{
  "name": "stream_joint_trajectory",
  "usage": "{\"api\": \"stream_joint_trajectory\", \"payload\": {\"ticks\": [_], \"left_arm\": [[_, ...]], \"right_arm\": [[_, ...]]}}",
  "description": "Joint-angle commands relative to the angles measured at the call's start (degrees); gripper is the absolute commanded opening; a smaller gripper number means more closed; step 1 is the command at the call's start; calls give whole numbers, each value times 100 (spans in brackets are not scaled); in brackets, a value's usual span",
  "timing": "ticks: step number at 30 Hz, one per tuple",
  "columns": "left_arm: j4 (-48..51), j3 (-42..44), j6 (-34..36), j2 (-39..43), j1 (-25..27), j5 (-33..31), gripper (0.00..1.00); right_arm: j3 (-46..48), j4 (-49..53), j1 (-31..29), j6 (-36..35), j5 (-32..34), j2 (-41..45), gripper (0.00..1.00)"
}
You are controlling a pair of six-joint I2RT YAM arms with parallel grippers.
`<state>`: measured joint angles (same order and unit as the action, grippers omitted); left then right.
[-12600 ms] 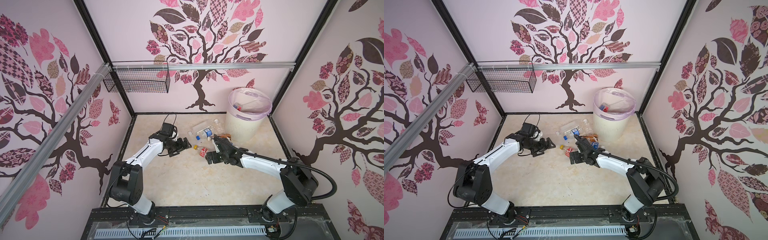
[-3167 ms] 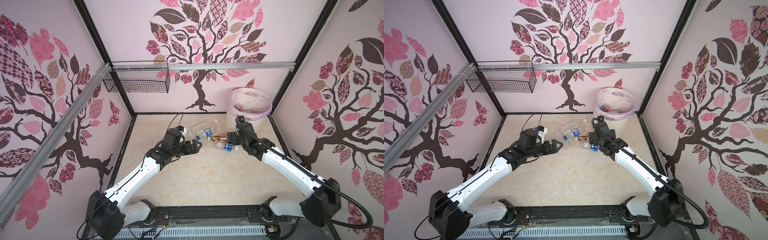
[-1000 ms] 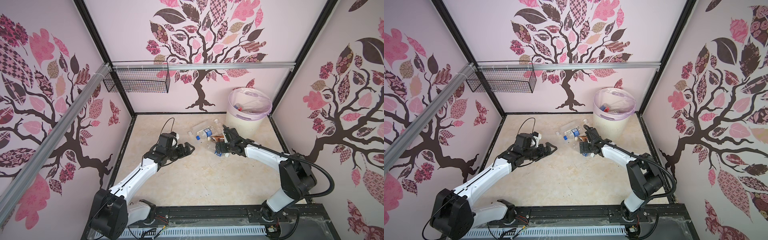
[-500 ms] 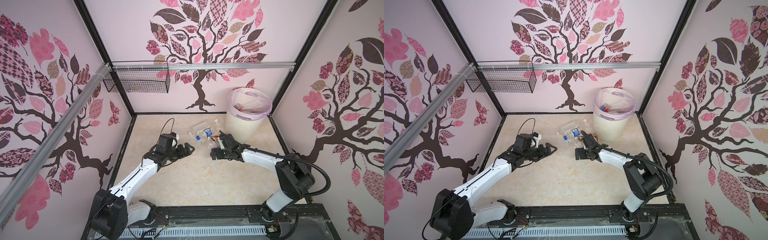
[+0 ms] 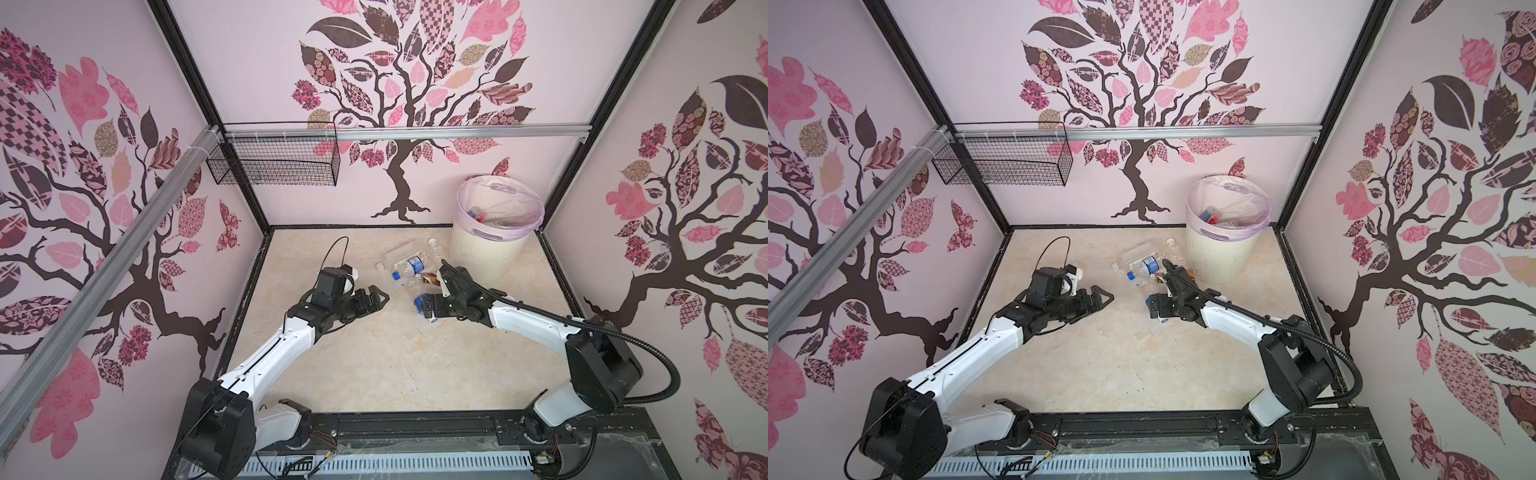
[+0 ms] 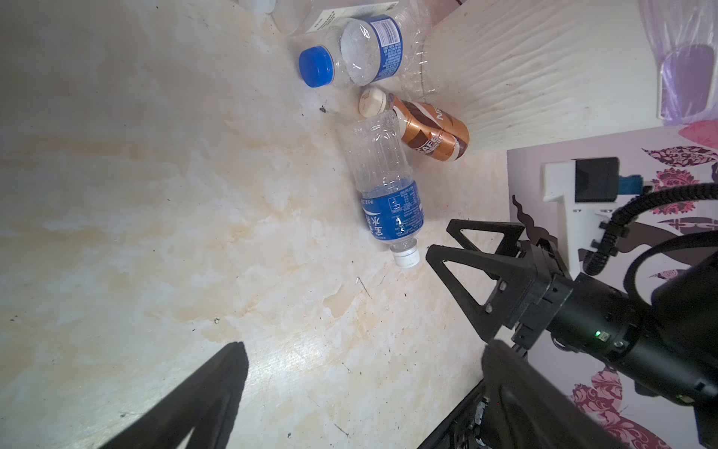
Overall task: Throw the plastic bottles in the bin
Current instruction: 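Push the Pocari Sweat bottle toward the left gripper with the right gripper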
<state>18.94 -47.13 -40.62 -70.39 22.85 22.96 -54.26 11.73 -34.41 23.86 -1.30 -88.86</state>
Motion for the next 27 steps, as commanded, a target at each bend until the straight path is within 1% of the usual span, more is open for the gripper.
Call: {"api": "stream_joint_trajectory", "payload": {"ticks": [1,5,11,19,23,25,27], "left_arm": [[-42,165,37,-34,-26,-46,98],[-51,168,8,-54,-26,-89,98],[-74,197,-59,-150,-91,-65,98],[-44,266,-165,-99,-585,-24,98],[-10,258,-149,-128,-614,-11,98],[18,257,-141,-159,-611,-24,98],[56,241,-126,-190,-612,-8,98]], "right_arm": [[-50,63,-30,49,-128,-46,100],[3,-214,-80,300,-442,-203,100],[-133,-366,-388,451,-518,-580,100],[-428,-453,-771,624,-607,-797,99],[-557,-561,-892,689,-804,-818,99],[-559,-530,-892,669,-738,-751,99],[-589,-351,-886,528,-512,-641,99]]}}
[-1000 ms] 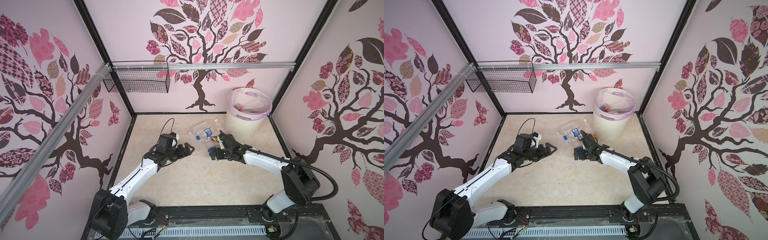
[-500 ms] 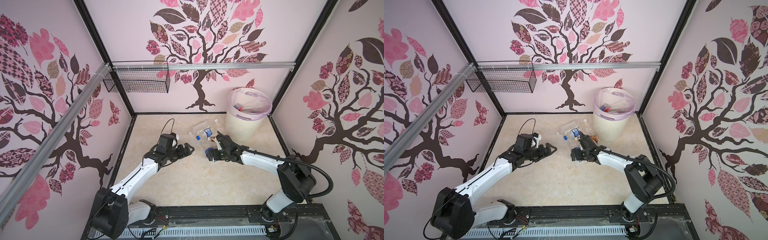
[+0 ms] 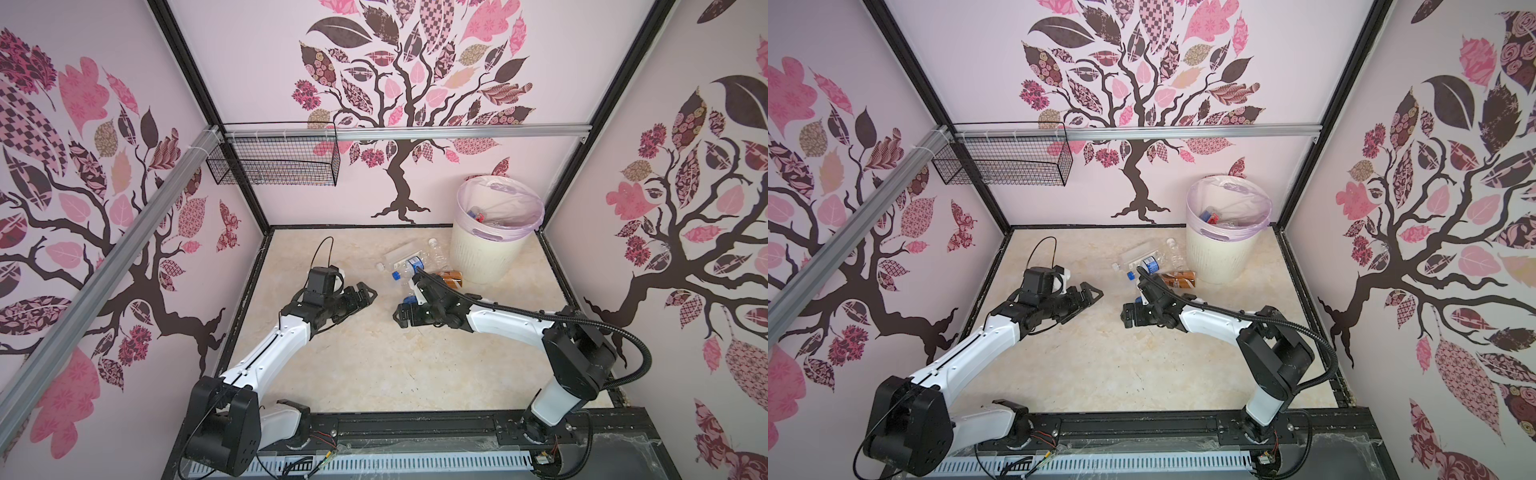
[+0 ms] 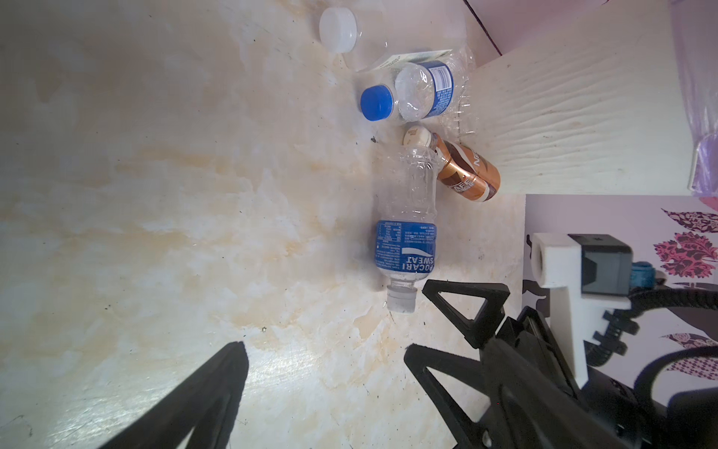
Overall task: Throw the plastic bottles in the bin
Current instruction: 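Push the Pocari Sweat bottle toward the left gripper with the right gripper, then lower the left gripper over the Pocari Sweat bottle while the right withdraws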
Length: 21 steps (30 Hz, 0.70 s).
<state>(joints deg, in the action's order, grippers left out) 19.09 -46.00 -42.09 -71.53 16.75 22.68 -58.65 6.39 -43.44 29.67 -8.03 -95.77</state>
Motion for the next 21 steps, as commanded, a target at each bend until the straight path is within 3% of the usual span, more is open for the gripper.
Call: {"api": "stream_joint_trajectory", "payload": {"ticks": [1,7,10,16,21], "left_arm": [[31,126,34,-84,-5,55,98],[-79,109,69,-344,40,321,98],[-69,-18,125,-482,333,285,97],[41,-227,148,-848,1164,-224,96],[139,-515,332,-1424,1459,-690,88]], "right_arm": [[-157,305,27,-145,311,152,99],[190,564,546,-326,530,876,99],[423,633,803,-440,678,1265,100],[739,684,1052,-666,1051,1886,100],[818,738,1140,-710,1076,2174,100]]}}
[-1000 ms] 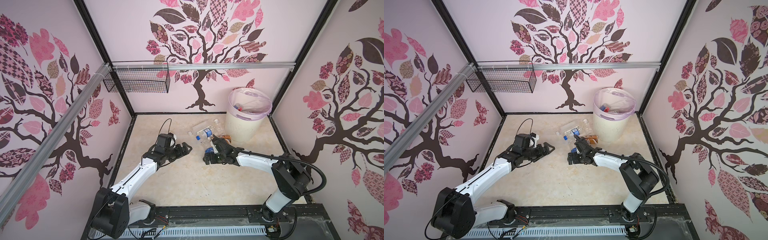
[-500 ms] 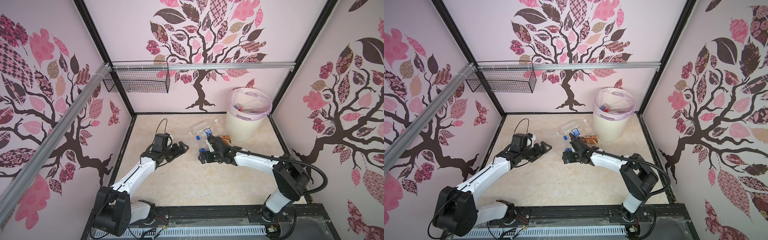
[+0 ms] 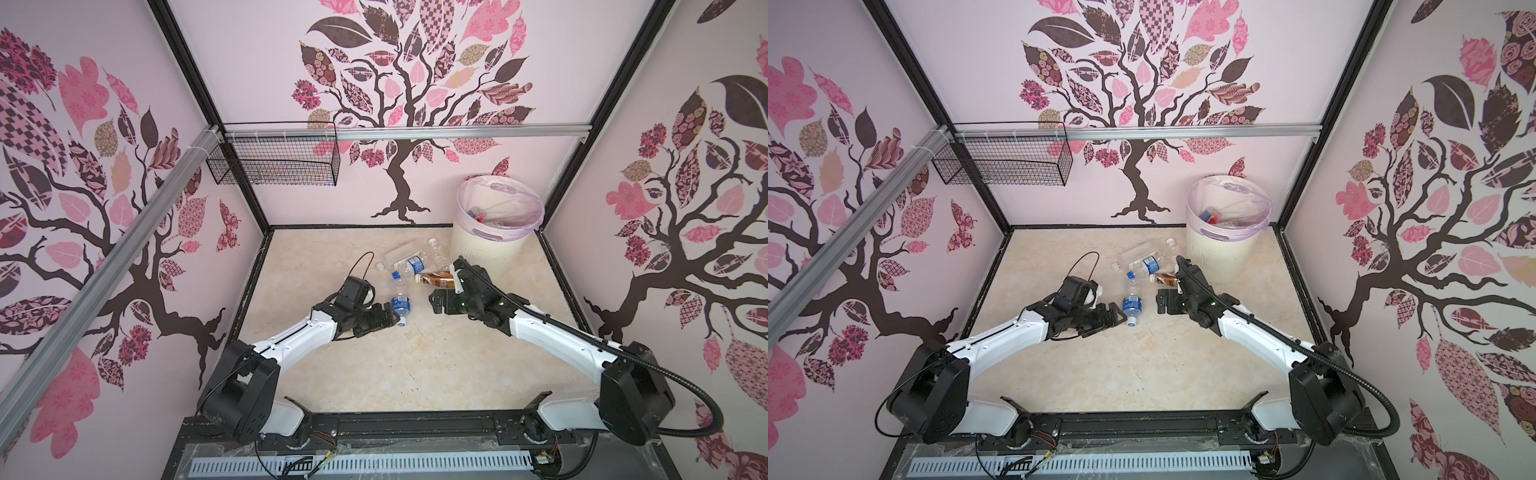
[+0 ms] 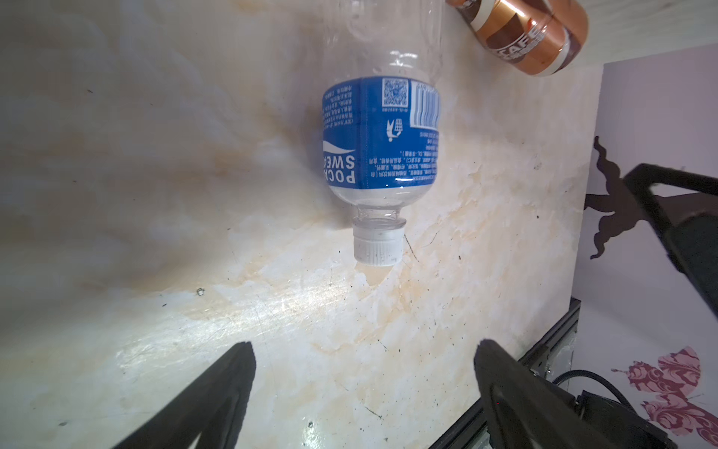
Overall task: Throw the plastic bottles in the bin
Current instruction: 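Lower the left gripper over the Pocari Sweat bottle while the right withdraws, then close the left gripper on the Pocari Sweat bottle's body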
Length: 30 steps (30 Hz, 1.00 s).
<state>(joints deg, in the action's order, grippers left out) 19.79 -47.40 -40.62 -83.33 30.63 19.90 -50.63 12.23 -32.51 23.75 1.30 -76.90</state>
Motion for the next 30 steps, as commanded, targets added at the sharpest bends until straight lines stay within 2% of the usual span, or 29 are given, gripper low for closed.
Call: {"api": "stream_joint_trajectory", "payload": {"ticks": [1,3,12,22,30], "left_arm": [[62,-427,165,-358,66,-440,86],[15,-542,133,-552,113,-530,83],[189,-1248,217,-1321,633,-1151,81],[301,-1534,197,-1836,833,-1409,77],[217,-1720,166,-2166,931,-1408,69]], "right_arm": [[43,148,50,-116,142,331,99],[99,127,59,-117,142,409,99],[330,32,125,-130,134,588,100],[440,-14,314,-195,38,700,100],[414,-40,343,-175,-60,600,100]]}}
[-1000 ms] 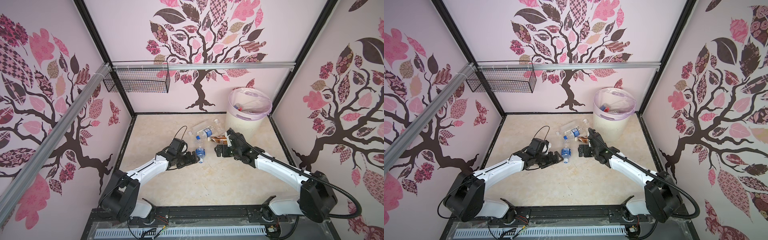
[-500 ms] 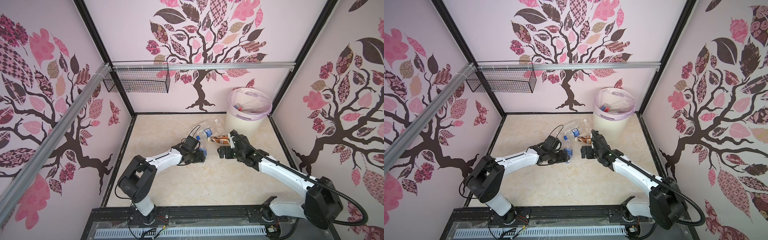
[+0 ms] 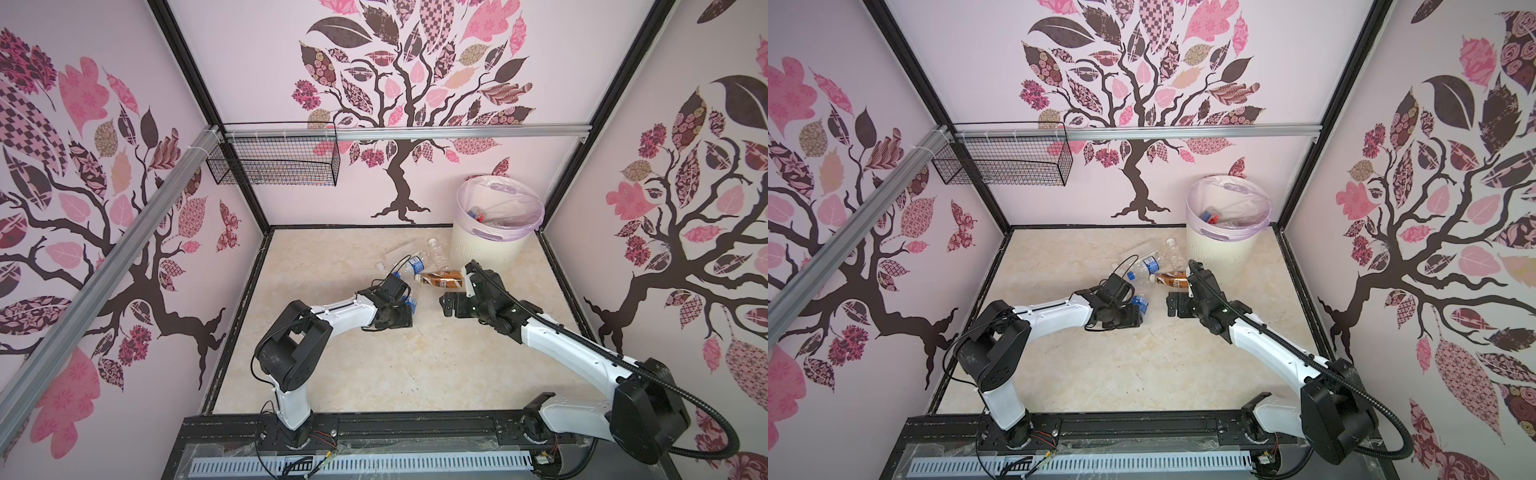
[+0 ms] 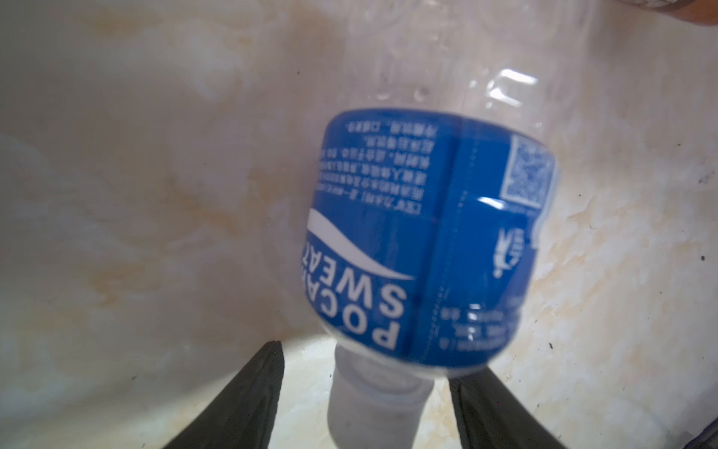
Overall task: Throw the plastic bottles in the bin
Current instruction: 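Close the left gripper on the Pocari Sweat bottle's body, then lift the Pocari Sweat bottle toward the right gripper while the right grasps it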
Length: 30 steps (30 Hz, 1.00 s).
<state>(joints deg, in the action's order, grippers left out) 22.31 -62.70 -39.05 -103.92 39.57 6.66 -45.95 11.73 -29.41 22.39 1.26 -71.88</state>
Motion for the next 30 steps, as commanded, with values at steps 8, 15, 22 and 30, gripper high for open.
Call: {"api": "stream_joint_trajectory", "payload": {"ticks": [8,15,22,30], "left_arm": [[-109,-301,55,-242,34,-85,54],[-119,-313,81,-211,33,-35,36],[-374,128,181,575,42,72,31],[-830,758,447,1849,77,55,31]], "right_arm": [[-81,40,49,-68,-53,125,100],[-54,-37,62,10,-151,109,100],[-173,-65,59,257,-360,69,100],[-676,-160,67,888,-947,220,100]]}}
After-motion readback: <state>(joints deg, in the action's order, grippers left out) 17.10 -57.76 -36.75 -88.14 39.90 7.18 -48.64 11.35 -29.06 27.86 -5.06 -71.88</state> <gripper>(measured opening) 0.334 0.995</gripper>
